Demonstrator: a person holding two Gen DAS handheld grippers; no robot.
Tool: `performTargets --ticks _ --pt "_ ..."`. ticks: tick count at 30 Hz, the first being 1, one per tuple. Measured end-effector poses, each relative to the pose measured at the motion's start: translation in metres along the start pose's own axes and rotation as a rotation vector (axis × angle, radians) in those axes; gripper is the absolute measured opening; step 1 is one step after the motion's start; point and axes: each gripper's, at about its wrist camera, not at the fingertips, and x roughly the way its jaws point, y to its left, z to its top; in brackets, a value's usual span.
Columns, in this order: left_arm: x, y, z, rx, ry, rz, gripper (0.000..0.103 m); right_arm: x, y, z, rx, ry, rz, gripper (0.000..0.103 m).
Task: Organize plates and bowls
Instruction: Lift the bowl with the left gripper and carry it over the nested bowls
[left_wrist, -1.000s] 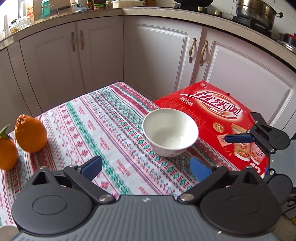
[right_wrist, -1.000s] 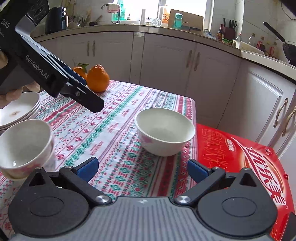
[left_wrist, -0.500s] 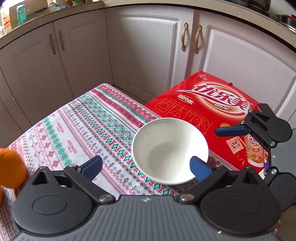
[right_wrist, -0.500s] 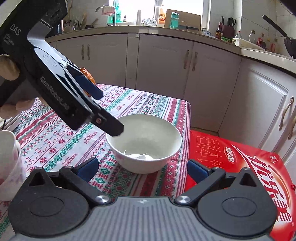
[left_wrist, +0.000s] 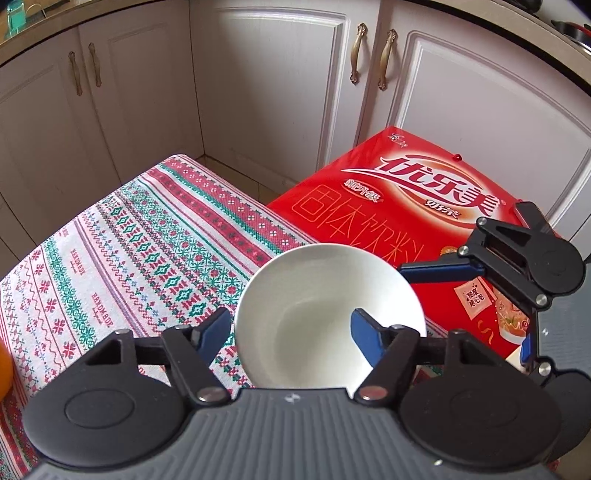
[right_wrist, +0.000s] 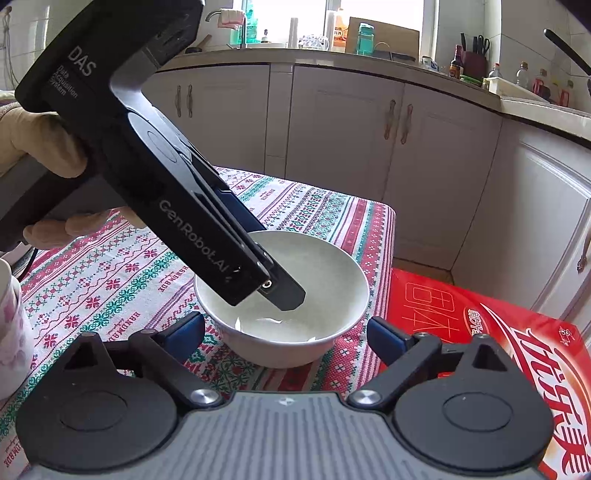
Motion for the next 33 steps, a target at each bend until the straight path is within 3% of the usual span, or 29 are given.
performTargets --ticks 21,33 --pt "0.001 0.001 -0.002 -0.027 0.009 -0.022 0.064 -0.001 0.003 0.003 -0.001 0.008 0.013 0.090" --pt "-0.036 -0.006 -0.014 -0.035 -0.027 -0.025 0.064 -0.025 0.022 0.009 -0.016 0.005 0.020 0.090"
